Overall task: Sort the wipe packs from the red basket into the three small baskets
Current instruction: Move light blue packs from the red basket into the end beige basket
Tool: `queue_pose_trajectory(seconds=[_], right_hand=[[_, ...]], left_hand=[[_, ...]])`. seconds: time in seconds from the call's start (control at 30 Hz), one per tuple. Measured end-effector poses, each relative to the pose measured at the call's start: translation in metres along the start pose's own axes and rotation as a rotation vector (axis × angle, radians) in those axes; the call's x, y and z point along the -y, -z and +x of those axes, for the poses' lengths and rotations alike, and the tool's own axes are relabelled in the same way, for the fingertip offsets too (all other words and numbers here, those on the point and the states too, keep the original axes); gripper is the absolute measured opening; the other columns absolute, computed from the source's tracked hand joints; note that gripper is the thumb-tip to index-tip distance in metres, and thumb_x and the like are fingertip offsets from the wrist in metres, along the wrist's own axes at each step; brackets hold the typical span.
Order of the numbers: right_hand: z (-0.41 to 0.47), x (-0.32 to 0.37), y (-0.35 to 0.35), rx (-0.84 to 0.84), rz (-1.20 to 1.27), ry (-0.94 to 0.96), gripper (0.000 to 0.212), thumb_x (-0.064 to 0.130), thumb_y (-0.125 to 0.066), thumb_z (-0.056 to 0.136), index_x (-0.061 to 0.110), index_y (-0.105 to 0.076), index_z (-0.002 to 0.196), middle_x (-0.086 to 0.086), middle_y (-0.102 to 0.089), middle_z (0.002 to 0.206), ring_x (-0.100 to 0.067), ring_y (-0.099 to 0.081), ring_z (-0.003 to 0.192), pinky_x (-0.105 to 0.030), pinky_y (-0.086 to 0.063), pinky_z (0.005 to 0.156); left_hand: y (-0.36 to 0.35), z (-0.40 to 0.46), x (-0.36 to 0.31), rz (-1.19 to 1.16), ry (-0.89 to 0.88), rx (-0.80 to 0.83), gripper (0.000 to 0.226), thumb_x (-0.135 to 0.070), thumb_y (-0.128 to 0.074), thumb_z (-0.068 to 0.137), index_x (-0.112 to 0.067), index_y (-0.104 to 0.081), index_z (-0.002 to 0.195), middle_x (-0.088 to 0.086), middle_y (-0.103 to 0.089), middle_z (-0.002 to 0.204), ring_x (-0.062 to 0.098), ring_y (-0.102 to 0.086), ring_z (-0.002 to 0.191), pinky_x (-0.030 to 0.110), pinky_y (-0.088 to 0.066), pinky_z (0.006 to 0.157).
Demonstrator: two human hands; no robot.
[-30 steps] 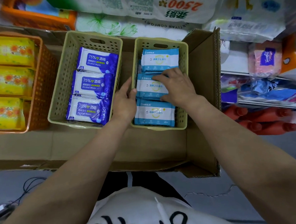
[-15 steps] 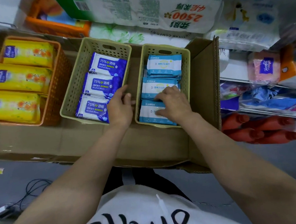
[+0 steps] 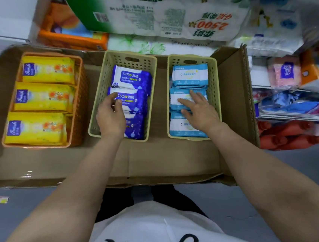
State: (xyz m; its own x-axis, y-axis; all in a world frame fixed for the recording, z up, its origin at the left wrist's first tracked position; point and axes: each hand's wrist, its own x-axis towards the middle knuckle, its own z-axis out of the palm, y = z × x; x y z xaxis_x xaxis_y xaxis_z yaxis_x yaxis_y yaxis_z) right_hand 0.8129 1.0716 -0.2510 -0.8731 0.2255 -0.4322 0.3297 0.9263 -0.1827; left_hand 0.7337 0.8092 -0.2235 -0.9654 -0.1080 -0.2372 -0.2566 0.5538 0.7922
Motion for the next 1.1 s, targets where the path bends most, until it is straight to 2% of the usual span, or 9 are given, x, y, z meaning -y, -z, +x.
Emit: queue_pose_trajectory(seconds=[0.1, 0.2, 0.27, 0.43, 0.57, 0.63, 0.77, 0.9, 1.1], right_hand=[[-0.001, -0.001, 0.001, -0.033, 0.085, -0.090, 0.044, 0.045, -0.040, 0.103, 0.040, -0.038, 0.147, -0.004, -0.016, 0.164, -0.025, -0.010, 0.152, -0.047, -0.024, 0.120], [-0.004, 0.002, 0.005, -0.034, 0.161, -0.129, 0.044, 0.042, -0.043, 0.103, 0.036, -0.042, 0.146, -0.007, -0.019, 0.164, -0.024, -0.013, 0.151, -0.043, -0.024, 0.120], [-0.005, 0.009, 0.010, -0.062, 0.211, -0.167, 0.044, 0.040, -0.044, 0.103, 0.034, -0.043, 0.146, -0.007, -0.021, 0.163, -0.024, -0.017, 0.151, -0.042, -0.025, 0.119], [0.001, 0.068, 0.021, -0.362, 0.344, -0.172, 0.044, 0.034, -0.049, 0.102, 0.023, -0.049, 0.145, -0.009, -0.034, 0.158, -0.026, -0.027, 0.146, -0.039, -0.026, 0.117], [0.005, 0.113, 0.011, -0.447, 0.240, -0.291, 0.045, 0.029, -0.047, 0.101, 0.017, -0.049, 0.144, -0.013, -0.037, 0.156, -0.029, -0.024, 0.148, -0.040, -0.020, 0.120], [0.002, 0.108, 0.002, -0.452, 0.213, -0.461, 0.046, 0.029, -0.041, 0.103, 0.017, -0.042, 0.148, -0.013, -0.029, 0.160, -0.030, -0.017, 0.150, -0.041, -0.014, 0.122], [-0.007, 0.066, -0.006, -0.371, 0.312, -0.643, 0.049, 0.030, -0.041, 0.104, 0.017, -0.036, 0.151, -0.014, -0.025, 0.161, -0.032, -0.014, 0.150, -0.041, -0.013, 0.122], [-0.007, 0.050, -0.010, -0.270, 0.378, -0.553, 0.051, 0.032, -0.055, 0.099, 0.022, -0.043, 0.148, -0.012, -0.035, 0.157, -0.032, -0.027, 0.145, -0.043, -0.027, 0.118], [-0.009, 0.048, -0.012, -0.242, 0.323, -0.451, 0.052, 0.032, -0.059, 0.097, 0.027, -0.045, 0.147, -0.011, -0.032, 0.159, -0.029, -0.021, 0.148, -0.044, -0.025, 0.119]], left_hand=[[0.019, 0.017, 0.011, 0.068, -0.053, 0.011, 0.033, -0.022, -0.051, 0.100, -0.015, -0.059, 0.131, 0.012, -0.059, 0.124, 0.024, -0.058, 0.112, 0.030, -0.045, 0.093], [0.029, 0.030, 0.020, 0.143, -0.121, 0.055, 0.036, -0.025, -0.051, 0.101, -0.016, -0.055, 0.135, 0.011, -0.055, 0.129, 0.017, -0.055, 0.114, 0.006, -0.036, 0.073], [0.033, 0.032, 0.024, 0.160, -0.174, 0.113, 0.039, -0.028, -0.052, 0.100, -0.018, -0.052, 0.138, 0.008, -0.052, 0.135, 0.013, -0.051, 0.119, 0.002, -0.030, 0.070], [0.045, 0.032, 0.034, 0.183, -0.329, 0.235, 0.047, -0.027, -0.053, 0.100, -0.015, -0.045, 0.145, 0.007, -0.041, 0.149, 0.014, -0.041, 0.133, 0.005, -0.031, 0.091], [0.052, 0.030, 0.041, 0.298, -0.483, 0.293, 0.052, -0.021, -0.054, 0.099, -0.012, -0.040, 0.148, 0.014, -0.033, 0.156, 0.029, -0.026, 0.145, 0.030, -0.024, 0.114], [0.057, 0.035, 0.046, 0.268, -0.402, 0.312, 0.056, -0.025, -0.052, 0.100, -0.015, -0.034, 0.151, 0.013, -0.030, 0.157, 0.029, -0.024, 0.146, 0.034, -0.024, 0.113], [0.060, 0.042, 0.049, 0.186, -0.234, 0.305, 0.055, -0.029, -0.050, 0.100, -0.023, -0.032, 0.151, 0.010, -0.040, 0.147, 0.019, -0.038, 0.135, 0.037, -0.043, 0.103], [0.053, 0.050, 0.043, 0.187, -0.163, 0.223, 0.051, -0.023, -0.049, 0.102, -0.025, -0.034, 0.150, 0.012, -0.044, 0.138, 0.019, -0.045, 0.127, 0.027, -0.040, 0.091], [0.044, 0.052, 0.040, 0.260, -0.101, 0.171, 0.047, -0.020, -0.048, 0.102, -0.021, -0.040, 0.148, 0.015, -0.047, 0.135, 0.024, -0.048, 0.125, 0.022, -0.033, 0.085]])
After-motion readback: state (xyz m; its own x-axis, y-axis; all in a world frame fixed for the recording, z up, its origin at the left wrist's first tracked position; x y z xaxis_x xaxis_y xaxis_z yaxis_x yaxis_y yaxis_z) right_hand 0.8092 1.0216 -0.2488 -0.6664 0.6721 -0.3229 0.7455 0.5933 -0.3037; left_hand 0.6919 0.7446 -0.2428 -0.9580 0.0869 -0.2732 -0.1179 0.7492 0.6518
